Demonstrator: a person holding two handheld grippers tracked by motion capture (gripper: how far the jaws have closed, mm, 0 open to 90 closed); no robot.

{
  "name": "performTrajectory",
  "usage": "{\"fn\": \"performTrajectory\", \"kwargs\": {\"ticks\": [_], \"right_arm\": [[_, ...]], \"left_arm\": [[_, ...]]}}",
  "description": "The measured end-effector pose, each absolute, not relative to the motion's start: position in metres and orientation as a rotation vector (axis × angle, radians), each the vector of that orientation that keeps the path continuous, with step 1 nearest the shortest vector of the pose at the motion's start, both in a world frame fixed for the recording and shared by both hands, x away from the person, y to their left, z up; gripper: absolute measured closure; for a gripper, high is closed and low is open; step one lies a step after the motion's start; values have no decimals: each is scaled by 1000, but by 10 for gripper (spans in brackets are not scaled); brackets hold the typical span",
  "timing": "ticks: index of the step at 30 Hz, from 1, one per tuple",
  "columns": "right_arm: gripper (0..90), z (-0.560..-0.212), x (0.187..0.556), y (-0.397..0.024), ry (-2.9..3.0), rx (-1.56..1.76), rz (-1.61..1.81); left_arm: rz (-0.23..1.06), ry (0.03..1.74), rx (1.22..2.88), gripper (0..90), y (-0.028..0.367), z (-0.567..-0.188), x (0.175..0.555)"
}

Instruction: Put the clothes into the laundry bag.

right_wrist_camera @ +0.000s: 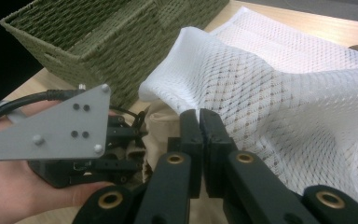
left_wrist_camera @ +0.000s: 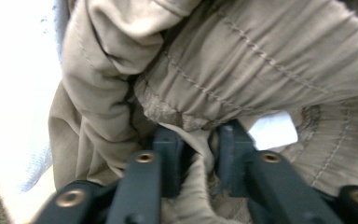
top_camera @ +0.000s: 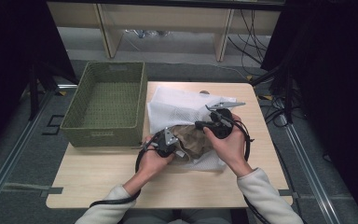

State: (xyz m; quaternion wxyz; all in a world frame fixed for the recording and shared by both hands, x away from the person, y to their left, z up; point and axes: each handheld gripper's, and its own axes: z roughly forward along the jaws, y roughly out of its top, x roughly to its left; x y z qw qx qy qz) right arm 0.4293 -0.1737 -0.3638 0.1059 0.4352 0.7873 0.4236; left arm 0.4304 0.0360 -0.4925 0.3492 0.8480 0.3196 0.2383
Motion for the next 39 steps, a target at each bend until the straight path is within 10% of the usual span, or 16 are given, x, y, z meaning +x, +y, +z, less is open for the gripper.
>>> {"fn": "performTrajectory", "kwargs": {"ticks": [39], "right_arm": [[900,-326,400,-171,2304,1093,1385]], "left_arm": [[454,797,1928,865,15,-417,386]]}}
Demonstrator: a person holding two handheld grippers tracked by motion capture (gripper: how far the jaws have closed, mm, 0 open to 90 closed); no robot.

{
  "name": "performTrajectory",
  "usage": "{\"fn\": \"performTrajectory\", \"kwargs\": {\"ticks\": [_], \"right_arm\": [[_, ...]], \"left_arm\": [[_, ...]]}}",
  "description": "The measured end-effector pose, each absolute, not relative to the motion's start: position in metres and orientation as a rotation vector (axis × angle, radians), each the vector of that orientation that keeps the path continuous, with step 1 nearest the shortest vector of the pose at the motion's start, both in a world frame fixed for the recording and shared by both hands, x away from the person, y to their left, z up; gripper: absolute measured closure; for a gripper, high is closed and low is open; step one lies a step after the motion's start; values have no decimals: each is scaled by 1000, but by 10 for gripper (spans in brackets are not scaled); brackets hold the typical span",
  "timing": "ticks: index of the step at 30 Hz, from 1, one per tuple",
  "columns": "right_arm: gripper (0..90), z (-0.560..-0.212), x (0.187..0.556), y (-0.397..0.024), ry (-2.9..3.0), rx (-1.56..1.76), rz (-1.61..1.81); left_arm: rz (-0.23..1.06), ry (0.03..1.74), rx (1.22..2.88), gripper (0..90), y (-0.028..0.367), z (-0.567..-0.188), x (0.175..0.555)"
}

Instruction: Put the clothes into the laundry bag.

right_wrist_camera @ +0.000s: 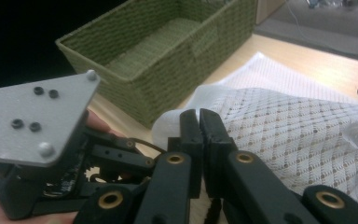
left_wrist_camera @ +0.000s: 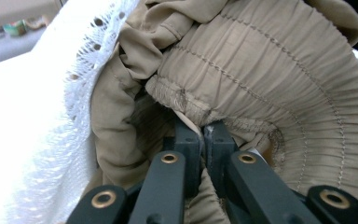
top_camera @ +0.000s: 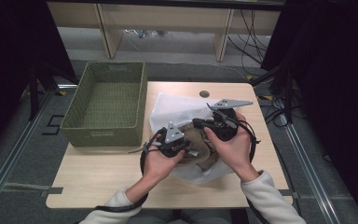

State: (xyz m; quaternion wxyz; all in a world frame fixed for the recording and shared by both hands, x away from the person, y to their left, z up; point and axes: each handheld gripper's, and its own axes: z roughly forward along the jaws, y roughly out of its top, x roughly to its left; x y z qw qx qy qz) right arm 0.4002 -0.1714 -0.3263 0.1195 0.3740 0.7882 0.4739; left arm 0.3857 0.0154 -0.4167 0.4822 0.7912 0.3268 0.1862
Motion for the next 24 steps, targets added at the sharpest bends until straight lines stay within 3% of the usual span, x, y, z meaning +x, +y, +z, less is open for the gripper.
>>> {"fn": "performTrajectory", "kwargs": {"ticks": [7,11,16,24], "right_arm": [[900,-312,386,-171,2301,1065,1427],[900,-313,386,-169,2317,1072,1434],[900,-321,395,-170,2340,1086,1428],[900,-322,399,-177,2314,1139,1414]], "left_arm": [[497,720,1980,863,21,-389,361],[452,740,2016,862,18,-397,379],[422,847,2070,861,6,-439,420],[454,837,2025,861,4,-428,412]]}}
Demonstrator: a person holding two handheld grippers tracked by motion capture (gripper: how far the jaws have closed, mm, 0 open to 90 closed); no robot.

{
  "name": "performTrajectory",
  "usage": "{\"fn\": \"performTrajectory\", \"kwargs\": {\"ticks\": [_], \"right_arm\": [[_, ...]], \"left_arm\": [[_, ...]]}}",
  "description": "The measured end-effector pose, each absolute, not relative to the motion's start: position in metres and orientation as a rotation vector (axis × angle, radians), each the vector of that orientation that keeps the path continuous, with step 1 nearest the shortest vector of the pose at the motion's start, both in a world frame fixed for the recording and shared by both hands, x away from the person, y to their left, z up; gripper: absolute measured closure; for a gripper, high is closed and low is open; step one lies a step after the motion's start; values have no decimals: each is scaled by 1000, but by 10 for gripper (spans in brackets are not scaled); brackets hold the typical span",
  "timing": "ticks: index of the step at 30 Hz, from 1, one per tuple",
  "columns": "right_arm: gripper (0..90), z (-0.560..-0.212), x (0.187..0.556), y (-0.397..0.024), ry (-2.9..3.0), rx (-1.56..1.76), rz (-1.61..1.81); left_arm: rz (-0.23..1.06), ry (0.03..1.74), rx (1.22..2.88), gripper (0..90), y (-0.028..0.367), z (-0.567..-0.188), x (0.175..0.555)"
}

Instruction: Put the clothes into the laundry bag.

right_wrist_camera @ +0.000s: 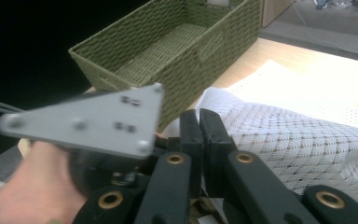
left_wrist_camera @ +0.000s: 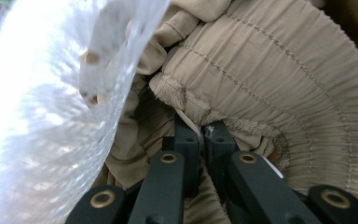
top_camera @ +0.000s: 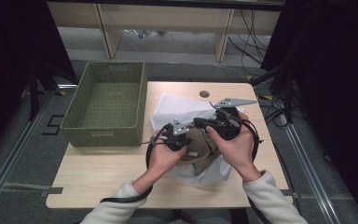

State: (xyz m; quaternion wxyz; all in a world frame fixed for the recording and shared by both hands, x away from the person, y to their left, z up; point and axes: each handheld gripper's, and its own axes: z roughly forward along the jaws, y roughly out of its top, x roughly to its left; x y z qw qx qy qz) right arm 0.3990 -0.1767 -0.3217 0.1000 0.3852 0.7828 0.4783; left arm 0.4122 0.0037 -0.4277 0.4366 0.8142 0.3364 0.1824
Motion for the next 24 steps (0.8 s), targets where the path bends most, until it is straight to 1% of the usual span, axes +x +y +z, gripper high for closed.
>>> {"fn": "performTrajectory", "kwargs": {"ticks": [2,3,4,6,7,11,12,13,14,15,16,17,18,19,20,24], "right_arm": [[900,-319,397,-178,2290,1141,1422],[900,-319,397,-178,2290,1141,1422],[899,-317,398,-179,2290,1094,1444],[900,-316,395,-178,2280,1117,1449],[900,-315,395,-178,2290,1093,1454],[900,-314,392,-176,2287,1093,1448],[900,-314,394,-177,2282,1089,1438],[900,-314,394,-177,2282,1089,1438],[900,-316,398,-179,2277,1100,1441],[900,-316,398,-179,2277,1100,1441],[900,-317,397,-180,2269,1152,1431],[900,-320,402,-182,2283,1124,1430],[899,-321,403,-182,2281,1166,1425],[900,-323,405,-184,2272,1176,1391],[900,-326,409,-185,2286,1237,1390],[899,-333,417,-190,2277,1234,1355]], "left_arm": [[479,810,2019,861,8,-414,402],[479,810,2019,862,8,-414,402],[496,793,2009,862,11,-406,394],[504,777,2011,861,13,-401,391],[528,763,2000,861,14,-392,384],[548,734,1995,858,12,-385,382],[535,733,2027,857,9,-389,391],[535,733,2027,855,9,-389,391],[527,748,2059,852,5,-400,405],[527,748,2059,849,5,-400,405],[515,769,2058,849,1,-409,413],[497,788,2071,847,-2,-417,420],[490,783,2081,844,-4,-424,428],[477,807,2071,837,-7,-431,433],[496,809,2064,829,-8,-441,443],[498,830,2028,814,-12,-450,449]]}}
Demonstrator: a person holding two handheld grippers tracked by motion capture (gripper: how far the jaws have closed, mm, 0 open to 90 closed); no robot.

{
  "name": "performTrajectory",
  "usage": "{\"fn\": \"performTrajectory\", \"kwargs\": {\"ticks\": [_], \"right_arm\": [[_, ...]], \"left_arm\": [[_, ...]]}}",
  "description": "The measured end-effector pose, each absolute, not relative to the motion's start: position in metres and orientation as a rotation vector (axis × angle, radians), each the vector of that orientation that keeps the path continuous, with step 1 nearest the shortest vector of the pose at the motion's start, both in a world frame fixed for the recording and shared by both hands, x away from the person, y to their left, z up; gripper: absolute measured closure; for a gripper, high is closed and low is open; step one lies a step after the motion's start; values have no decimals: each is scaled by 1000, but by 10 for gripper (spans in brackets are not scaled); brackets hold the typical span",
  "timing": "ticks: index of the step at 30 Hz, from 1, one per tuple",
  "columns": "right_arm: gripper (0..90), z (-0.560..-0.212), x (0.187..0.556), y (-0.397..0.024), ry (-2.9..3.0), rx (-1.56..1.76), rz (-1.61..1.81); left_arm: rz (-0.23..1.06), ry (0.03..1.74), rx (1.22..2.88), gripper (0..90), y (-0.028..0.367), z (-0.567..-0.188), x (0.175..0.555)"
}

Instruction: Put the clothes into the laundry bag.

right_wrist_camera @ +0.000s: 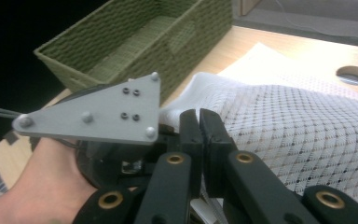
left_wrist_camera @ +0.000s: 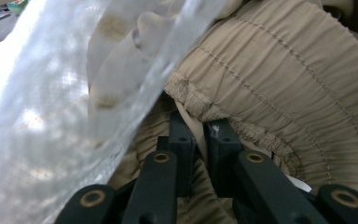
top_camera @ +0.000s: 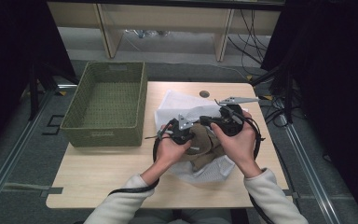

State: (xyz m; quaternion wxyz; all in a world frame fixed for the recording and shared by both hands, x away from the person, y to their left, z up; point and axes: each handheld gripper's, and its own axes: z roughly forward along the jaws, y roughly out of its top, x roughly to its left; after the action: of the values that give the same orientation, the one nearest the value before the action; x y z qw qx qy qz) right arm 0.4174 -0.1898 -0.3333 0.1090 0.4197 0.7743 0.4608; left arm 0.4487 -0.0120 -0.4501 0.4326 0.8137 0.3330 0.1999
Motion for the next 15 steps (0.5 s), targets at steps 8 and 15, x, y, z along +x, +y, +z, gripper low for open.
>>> {"fn": "performTrajectory", "kwargs": {"ticks": [8,15], "right_arm": [[899,-336,419,-192,2263,1269,1311],[899,-340,422,-190,2271,1282,1317]], "left_arm": [[493,799,2026,603,-4,-449,437],[480,721,1997,335,22,-428,404]]}}
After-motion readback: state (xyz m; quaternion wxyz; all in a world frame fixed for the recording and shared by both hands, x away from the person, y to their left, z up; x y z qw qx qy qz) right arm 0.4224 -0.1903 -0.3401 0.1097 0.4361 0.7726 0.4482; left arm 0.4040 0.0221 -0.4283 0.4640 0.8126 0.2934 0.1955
